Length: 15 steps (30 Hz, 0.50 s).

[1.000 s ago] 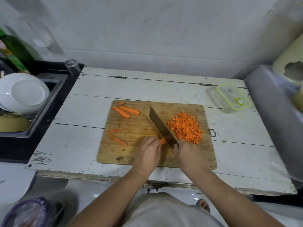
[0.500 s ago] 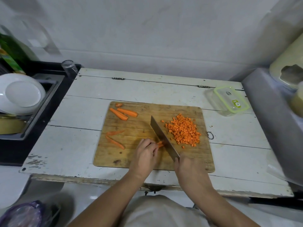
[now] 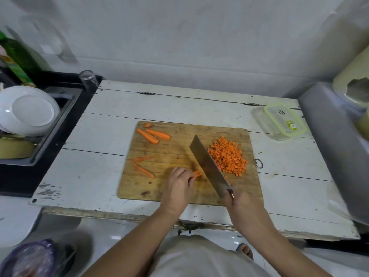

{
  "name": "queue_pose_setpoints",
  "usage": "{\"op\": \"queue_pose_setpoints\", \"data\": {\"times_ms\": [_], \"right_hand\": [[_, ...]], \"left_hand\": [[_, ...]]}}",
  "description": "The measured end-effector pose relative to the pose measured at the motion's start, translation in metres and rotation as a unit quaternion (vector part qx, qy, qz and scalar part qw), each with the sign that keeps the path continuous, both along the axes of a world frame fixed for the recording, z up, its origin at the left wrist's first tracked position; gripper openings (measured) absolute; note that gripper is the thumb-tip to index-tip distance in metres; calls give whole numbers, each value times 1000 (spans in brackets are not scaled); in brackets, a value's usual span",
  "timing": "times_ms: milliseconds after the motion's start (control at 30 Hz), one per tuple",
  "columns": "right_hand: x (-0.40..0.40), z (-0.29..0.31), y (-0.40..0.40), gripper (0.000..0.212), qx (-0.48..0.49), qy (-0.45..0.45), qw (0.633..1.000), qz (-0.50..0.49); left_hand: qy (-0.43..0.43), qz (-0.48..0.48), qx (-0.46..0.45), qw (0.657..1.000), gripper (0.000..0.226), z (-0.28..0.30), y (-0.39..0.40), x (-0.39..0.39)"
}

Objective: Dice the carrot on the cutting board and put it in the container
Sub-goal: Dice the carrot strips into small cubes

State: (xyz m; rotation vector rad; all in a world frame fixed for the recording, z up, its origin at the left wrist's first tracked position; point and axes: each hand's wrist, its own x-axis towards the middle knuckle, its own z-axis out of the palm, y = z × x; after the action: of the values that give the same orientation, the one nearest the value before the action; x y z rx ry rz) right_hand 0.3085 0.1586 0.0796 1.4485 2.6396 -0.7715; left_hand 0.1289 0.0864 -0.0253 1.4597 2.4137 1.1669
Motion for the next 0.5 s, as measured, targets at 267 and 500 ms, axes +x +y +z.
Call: {"op": "queue_pose_setpoints", "data": {"times_ms": [267, 500], "right_hand": [[-44, -14, -6, 26, 41, -50, 998, 7], [-24, -3, 10, 22, -4, -8, 999, -38]], "left_hand": [[-2, -12, 5, 1000, 15, 1, 1, -1], [23, -31, 19, 999, 12, -3, -4, -3]]}}
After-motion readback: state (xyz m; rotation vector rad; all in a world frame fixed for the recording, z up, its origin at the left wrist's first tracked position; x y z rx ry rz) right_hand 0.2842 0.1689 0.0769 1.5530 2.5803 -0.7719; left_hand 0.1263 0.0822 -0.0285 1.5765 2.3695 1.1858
